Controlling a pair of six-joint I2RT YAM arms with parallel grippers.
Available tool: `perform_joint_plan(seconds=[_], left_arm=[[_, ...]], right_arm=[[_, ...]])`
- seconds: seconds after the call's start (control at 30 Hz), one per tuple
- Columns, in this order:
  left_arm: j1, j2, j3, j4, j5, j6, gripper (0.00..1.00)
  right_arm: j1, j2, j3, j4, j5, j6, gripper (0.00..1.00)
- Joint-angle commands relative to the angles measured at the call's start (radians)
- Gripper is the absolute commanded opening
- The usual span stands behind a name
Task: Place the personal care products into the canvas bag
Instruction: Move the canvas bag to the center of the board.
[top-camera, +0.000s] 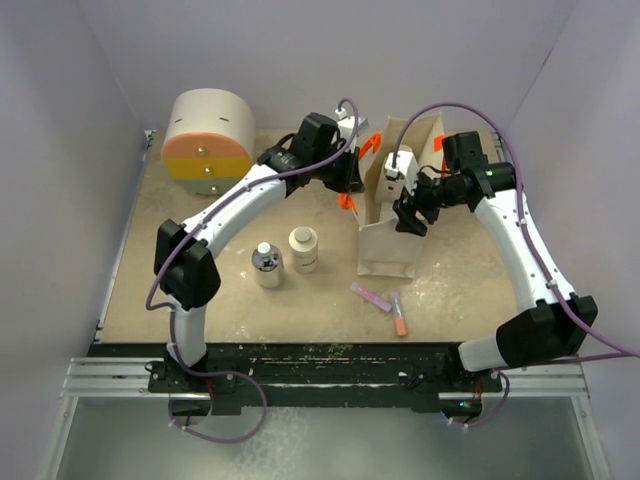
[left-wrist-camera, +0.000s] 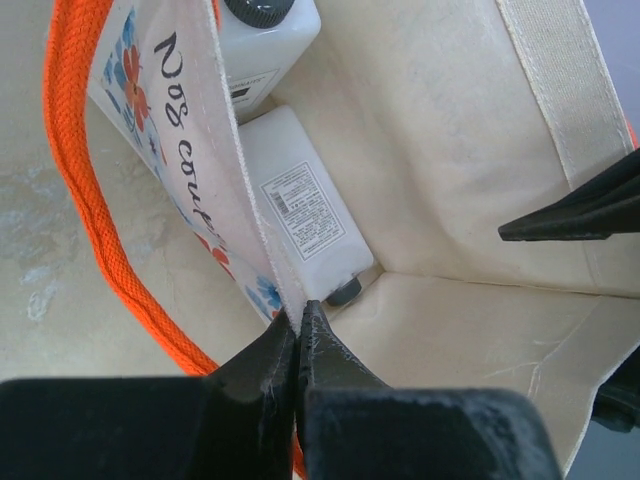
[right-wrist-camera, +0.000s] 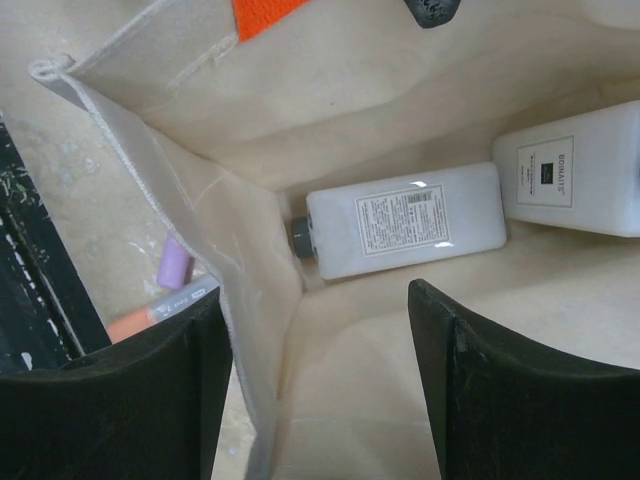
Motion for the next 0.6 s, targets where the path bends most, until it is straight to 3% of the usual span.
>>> perform_joint_plan(seconds=[0.0, 0.2, 0.33, 0.57], left_arm=[[0.005, -0.186, -0.010, 0.040, 0.016, 0.043, 0.00], [0.006, -0.235, -0.107, 0.051, 0.000, 0.069, 0.00], [0.006, -0.223, -0.144, 0.073, 0.003, 0.062, 0.09], [0.004, -0.183, -0.160, 0.094, 0.006, 0.042, 0.10]], right_arm=[[0.041, -0.035, -0.022, 0.021, -0.051, 0.023, 0.70], [0.106, -0.051, -0.049, 0.042, -0.067, 0.083, 0.66], [0.124, -0.085, -0.092, 0.010, -0.082, 0.080, 0.61], [0.199, -0.156, -0.179, 0.004, -0.063, 0.092, 0.45]])
